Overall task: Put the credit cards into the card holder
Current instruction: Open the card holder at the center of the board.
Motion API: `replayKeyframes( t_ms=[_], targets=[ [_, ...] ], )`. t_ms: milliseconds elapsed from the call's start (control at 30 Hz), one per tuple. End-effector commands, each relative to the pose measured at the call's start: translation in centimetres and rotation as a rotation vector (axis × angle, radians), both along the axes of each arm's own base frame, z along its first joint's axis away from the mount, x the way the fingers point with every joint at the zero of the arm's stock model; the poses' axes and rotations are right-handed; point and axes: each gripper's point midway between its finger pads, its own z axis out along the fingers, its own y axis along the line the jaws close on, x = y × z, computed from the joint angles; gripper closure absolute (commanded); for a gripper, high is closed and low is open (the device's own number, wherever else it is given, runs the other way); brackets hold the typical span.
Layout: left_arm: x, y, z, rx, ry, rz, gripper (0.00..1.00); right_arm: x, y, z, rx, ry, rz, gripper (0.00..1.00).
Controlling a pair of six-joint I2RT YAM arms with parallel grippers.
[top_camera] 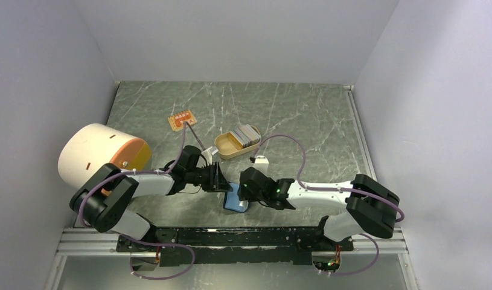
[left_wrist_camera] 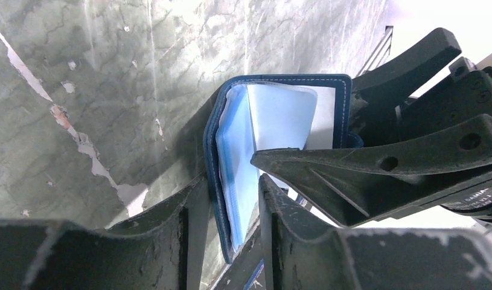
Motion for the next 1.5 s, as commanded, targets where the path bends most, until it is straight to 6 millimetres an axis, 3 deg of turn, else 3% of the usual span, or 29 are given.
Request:
replayKeyframes(
  t_ms=[0, 200, 467, 633, 833, 1133, 1233, 1467],
  targets=[
    [0.1, -0.9, 0.4, -0.032, -0.025, -0.036, 0.60, 0.5, -0.1, 0.5, 0.026, -0.025, -0.024, 0.51],
    [-0.4, -1.6, 1.2, -0.121, -0.014, -0.050, 0.65, 0.4, -0.3, 0.3, 0.035, -0.025, -0.034, 0.53],
    [0.2, -1.1, 0.5, -0.051, -0.022, -0.028, 0.90, 0.4, -0.3, 0.3, 0.031, -0.026, -0.028, 0.54],
    [0.8, 0.5, 0.2, 0.098, -0.038, 0.009, 0.91, 0.5, -3.1, 0.3, -0.095, -0.019, -0.064, 0.47],
    [0.3, 1.4, -0.2, 0.158, 0.001, 0.024, 0.91, -0.3, -5.9, -1.0, -0.151, -0.022, -0.082, 0.49],
    [0.3, 1.3, 0.4, 0.133, 0.010, 0.046, 0.91, -0.1, -5.1, -2.0, -0.179, -0.015, -0.042, 0.57],
    [0.4, 1.5, 0.4, 0.152, 0.012, 0.061, 0.91, 0.4, -4.4, -0.3, -0.167, -0.039, -0.035, 0.56],
    [0.5, 2.0, 0.8, 0.183, 0.013, 0.082, 0.91, 2.7, -2.0, 7.1, -0.007, -0.201, 0.033, 0.47]
  ],
)
